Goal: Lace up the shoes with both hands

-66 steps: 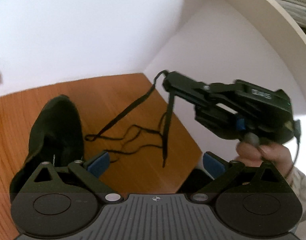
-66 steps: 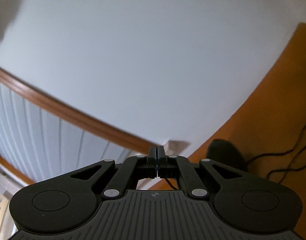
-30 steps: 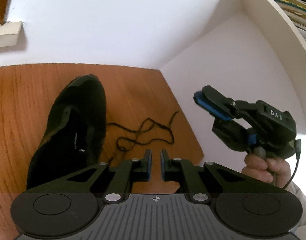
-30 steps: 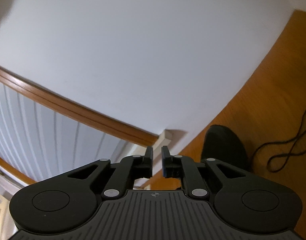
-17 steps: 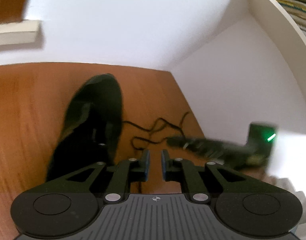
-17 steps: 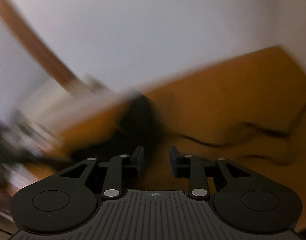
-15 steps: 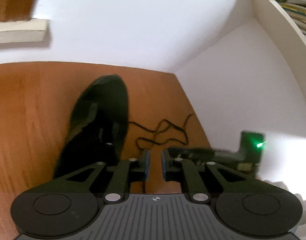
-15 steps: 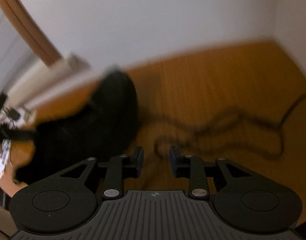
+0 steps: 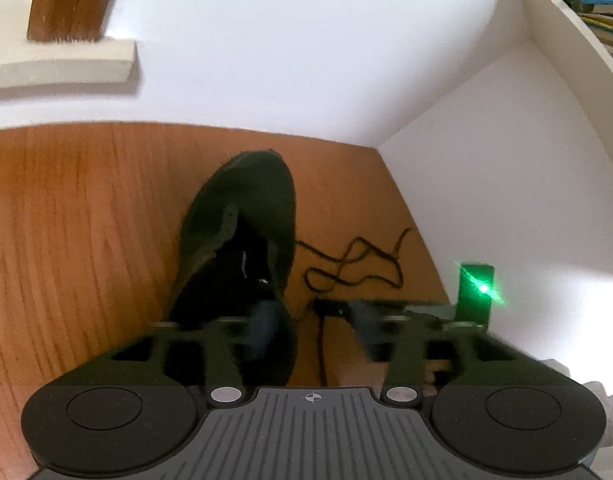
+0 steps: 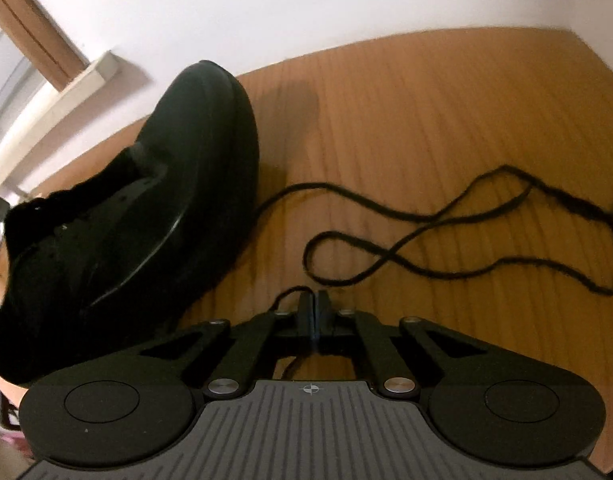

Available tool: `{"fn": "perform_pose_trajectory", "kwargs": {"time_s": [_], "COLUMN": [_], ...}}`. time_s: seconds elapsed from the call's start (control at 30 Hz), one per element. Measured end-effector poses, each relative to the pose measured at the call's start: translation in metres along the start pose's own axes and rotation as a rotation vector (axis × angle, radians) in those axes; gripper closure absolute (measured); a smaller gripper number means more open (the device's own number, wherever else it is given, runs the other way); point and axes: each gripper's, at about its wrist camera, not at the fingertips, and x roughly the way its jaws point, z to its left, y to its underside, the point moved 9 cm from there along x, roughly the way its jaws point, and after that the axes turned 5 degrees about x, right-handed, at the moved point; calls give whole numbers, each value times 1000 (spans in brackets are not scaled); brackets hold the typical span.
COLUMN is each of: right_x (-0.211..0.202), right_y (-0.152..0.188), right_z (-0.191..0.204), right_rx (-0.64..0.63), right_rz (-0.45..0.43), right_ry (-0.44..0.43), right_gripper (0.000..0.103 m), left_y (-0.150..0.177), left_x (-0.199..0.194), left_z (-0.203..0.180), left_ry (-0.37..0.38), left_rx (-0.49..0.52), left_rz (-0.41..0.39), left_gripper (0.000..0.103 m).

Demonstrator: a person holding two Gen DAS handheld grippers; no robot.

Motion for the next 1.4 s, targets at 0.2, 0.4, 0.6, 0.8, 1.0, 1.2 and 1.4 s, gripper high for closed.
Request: {"fn": "perform_pose_trajectory", "kwargs": {"time_s": [0.2,0.4,0.6,0.8,1.0,1.2,1.4], "right_x": [-41,-92,-129,-145,-151,-153,-159], "right_y": [-11,-43,-69,-86,-85,-76,-71], "right_z": [9,34,67,83,89,93,90], "right_rx": [233,347,338,341,387,417,426], "right_rz": [-98,-200,-253,-254,-209,-176,-173], "right_ry": [-229,-434,-557,-627,-681,-714,-723], "right_gripper": [100,100,100,100,100,100,99], "left_y": [-1,-1,2,2,-6,-9,-9], "left_x": [4,12,19,23,21,20,23], "left_z": [-15,-40,-71,-71,-70,-69,-62], "left_ry": [21,95,186,193,177,179,177], "left_rx": [57,105,163,117,97,87,62], "left_rz": [19,33,49,34,-7,-35,-21], "left_gripper": [32,23,22,20,20,28,65]}}
